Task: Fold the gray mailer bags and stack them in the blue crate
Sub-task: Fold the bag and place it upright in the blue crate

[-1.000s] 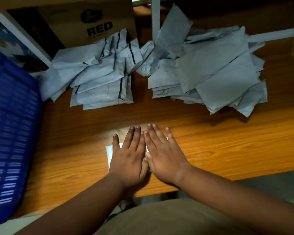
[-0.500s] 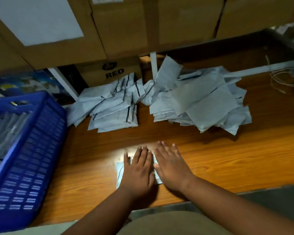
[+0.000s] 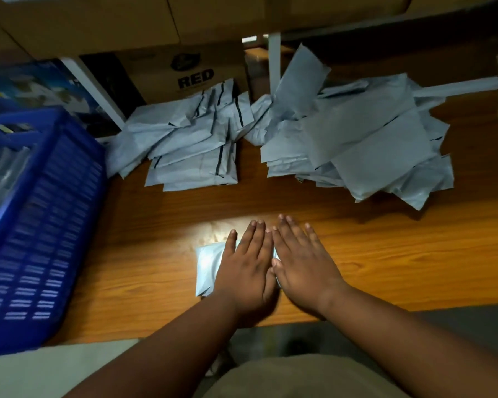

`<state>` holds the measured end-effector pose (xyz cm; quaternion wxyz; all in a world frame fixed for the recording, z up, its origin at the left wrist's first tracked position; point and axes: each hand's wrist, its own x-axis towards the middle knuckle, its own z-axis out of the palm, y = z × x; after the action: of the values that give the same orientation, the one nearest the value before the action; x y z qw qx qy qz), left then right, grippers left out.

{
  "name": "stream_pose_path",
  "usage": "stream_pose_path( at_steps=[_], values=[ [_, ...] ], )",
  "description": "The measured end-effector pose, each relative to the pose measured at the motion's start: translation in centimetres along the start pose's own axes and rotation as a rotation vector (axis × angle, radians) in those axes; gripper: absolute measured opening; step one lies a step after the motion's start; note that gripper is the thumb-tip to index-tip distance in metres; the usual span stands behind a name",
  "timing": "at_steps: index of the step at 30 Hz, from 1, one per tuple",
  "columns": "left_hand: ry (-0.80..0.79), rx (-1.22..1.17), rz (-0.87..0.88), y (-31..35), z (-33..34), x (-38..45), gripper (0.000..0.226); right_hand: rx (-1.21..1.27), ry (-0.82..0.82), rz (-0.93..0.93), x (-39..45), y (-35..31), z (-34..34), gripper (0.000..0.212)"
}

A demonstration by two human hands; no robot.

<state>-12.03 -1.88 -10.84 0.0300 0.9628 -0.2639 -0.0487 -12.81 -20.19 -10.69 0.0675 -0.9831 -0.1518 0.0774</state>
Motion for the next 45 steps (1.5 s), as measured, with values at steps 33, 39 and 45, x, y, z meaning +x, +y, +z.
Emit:
stream_pose_path(
  at_steps=[33,39,45],
  values=[
    [-0.267,-0.028,-0.153,-10.5,-9.7,-3.7,0.045,0.071,-0.23,-0.266,7.4,-7.1,-8.4,0.046],
    [-0.196,-0.237,-0.356,-15.7,-15.1,-6.3,0.023,0.122,-0.141,-0.395,11.7,-10.6,-13.1,0.02],
    [0.001,-0.109,-0.455,-22.8,-22.3,-10.2,0.024,0.157,-0.028,-0.5,17.4,-17.1,-20.0,0.011]
  ],
)
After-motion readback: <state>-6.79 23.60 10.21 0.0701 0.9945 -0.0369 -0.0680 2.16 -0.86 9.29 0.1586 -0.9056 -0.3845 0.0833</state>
